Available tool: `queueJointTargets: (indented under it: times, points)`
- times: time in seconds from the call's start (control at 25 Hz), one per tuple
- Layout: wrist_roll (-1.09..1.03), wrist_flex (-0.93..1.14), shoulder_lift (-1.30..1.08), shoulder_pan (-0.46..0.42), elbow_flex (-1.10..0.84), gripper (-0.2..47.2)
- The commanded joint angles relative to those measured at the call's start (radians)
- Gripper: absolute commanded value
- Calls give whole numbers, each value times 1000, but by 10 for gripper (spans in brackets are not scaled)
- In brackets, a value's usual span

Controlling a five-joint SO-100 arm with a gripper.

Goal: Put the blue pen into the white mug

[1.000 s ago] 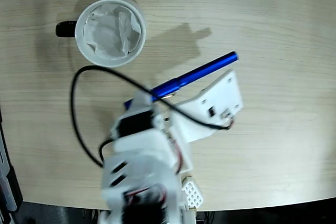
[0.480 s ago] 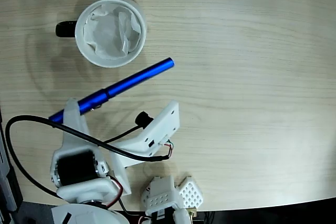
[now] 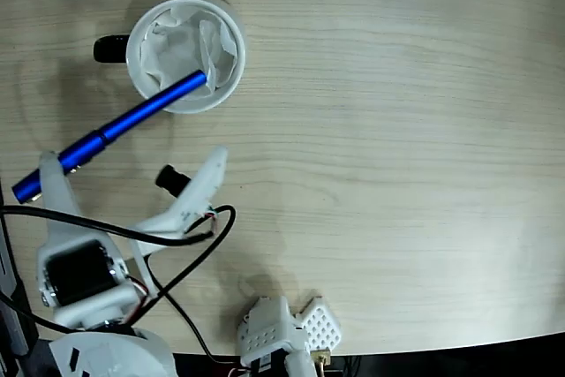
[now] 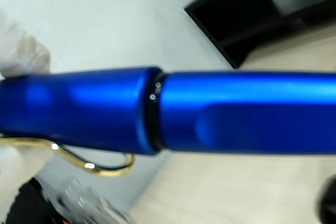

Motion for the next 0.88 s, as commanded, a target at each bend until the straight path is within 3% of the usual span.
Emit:
queueJointTargets:
  times: [0.0,0.72,0.76,0.84]
  points:
    - [43,-63,25,-20,18,0]
    - [183,-301,-63,71,181,0]
    - [183,-313,-63,78,189,8]
    - [179,-322,-67,91,192,108]
